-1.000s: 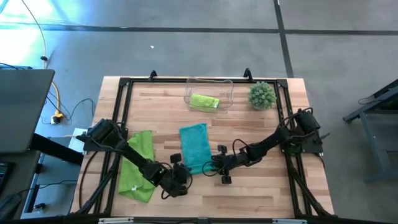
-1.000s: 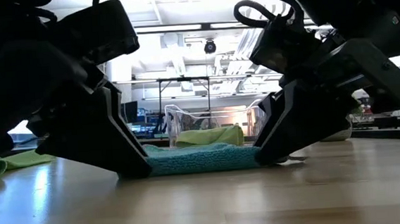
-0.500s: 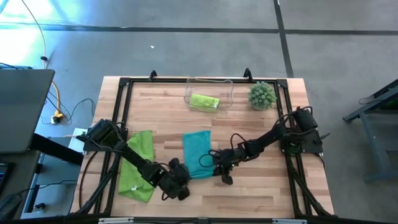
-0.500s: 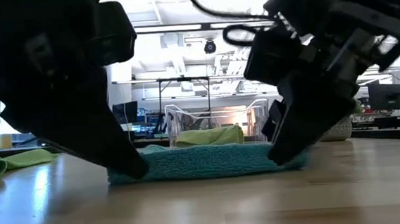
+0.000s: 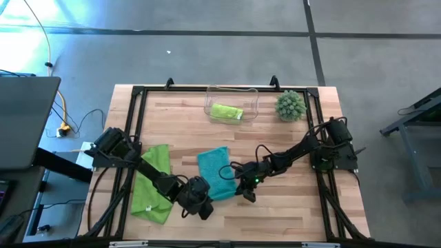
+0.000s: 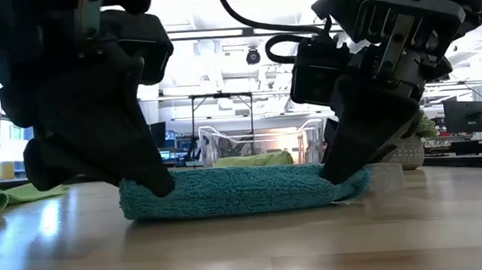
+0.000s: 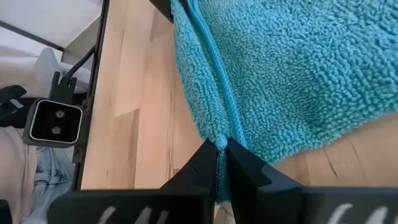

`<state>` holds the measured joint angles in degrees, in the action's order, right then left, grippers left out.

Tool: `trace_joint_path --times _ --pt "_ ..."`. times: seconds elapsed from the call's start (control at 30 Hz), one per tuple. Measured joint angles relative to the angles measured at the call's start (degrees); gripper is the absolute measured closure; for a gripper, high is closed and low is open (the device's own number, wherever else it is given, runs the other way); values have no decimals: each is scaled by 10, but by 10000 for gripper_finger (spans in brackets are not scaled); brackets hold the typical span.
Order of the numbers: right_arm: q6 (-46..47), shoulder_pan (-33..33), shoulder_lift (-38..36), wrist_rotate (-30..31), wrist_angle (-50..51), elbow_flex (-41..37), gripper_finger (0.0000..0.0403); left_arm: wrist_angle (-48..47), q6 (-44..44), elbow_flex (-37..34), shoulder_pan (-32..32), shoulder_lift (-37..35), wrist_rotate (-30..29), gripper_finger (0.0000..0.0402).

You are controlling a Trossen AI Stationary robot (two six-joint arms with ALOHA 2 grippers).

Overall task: Roll microfiber towels into tight, uniform cylinder then place into a basket
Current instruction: Roll the blue microfiber cloth

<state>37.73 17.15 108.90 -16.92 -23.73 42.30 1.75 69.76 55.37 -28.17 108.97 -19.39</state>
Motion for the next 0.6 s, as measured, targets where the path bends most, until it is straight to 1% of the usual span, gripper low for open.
trace_joint_path --times 0.17,0.3,0.4,0.47,0.53,0.6 --pt "15 0 0 0 0 0 389 -19 24 0 6 0 -1 387" --pt "14 0 0 3 0 0 389 -62 64 2 10 1 -8 387" --pt "-18 1 0 1 3 0 385 -90 81 3 14 1 -9 387" --pt "-59 2 -4 -3 10 -1 372 -92 77 3 16 2 -2 387" --pt "-93 2 -12 -4 18 -1 350 -92 68 3 17 2 -1 387" --pt "-117 0 -36 -8 51 -3 325 -93 63 3 20 2 5 387"
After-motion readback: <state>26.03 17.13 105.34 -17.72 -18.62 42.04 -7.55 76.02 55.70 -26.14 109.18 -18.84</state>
